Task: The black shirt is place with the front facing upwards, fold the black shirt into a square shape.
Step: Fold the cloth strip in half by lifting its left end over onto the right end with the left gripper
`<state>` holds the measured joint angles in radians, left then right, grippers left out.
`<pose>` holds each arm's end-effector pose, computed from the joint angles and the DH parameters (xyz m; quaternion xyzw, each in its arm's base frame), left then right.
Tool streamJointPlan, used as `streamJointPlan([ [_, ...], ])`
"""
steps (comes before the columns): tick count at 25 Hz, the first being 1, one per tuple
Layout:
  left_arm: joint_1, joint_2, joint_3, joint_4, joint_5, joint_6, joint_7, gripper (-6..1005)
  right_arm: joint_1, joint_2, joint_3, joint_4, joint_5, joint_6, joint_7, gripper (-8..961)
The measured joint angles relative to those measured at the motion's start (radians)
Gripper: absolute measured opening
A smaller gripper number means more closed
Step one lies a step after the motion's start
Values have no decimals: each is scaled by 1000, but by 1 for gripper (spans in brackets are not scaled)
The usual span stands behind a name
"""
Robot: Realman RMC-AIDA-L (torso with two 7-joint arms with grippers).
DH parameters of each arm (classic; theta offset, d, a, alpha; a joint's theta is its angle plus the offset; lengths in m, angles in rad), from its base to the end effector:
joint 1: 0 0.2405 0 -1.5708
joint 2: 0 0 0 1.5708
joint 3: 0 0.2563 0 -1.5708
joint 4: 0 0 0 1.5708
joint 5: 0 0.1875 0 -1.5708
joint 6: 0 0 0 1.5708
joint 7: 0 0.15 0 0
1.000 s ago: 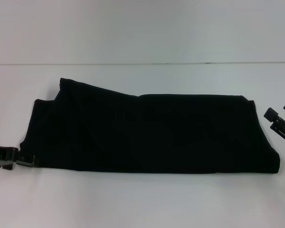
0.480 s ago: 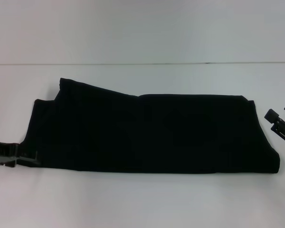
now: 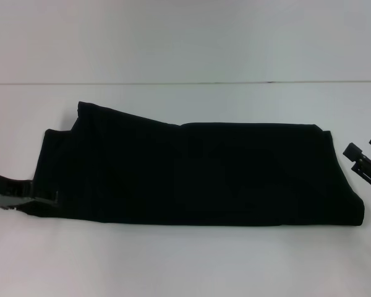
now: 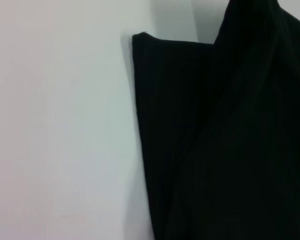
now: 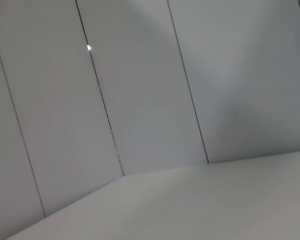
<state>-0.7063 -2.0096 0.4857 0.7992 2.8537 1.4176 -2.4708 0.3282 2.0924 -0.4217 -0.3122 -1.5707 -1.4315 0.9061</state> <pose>-0.3163 0.3505 0.0496 -0.7380 -0.6342 0.0402 0.2269 0.3198 0.2797 0.0119 -0.7813 0.2852 0.3792 0.4055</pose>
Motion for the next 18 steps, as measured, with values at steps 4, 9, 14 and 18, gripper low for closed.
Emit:
streamJointPlan([
  [4, -11, 3, 2, -21, 0, 0, 1, 887, 0, 0, 2, 0, 1, 0, -1, 756],
  [9, -14, 7, -3, -29, 3, -16, 2, 886, 0, 0, 3, 1, 2, 0, -1, 756],
  [14, -28, 9, -1, -45, -5, -19, 10, 885, 3, 0, 4, 1, 2, 0, -1, 756],
  [18, -35, 11, -1, -54, -9, -19, 18, 884, 4, 0, 5, 1, 2, 0, -1, 756],
])
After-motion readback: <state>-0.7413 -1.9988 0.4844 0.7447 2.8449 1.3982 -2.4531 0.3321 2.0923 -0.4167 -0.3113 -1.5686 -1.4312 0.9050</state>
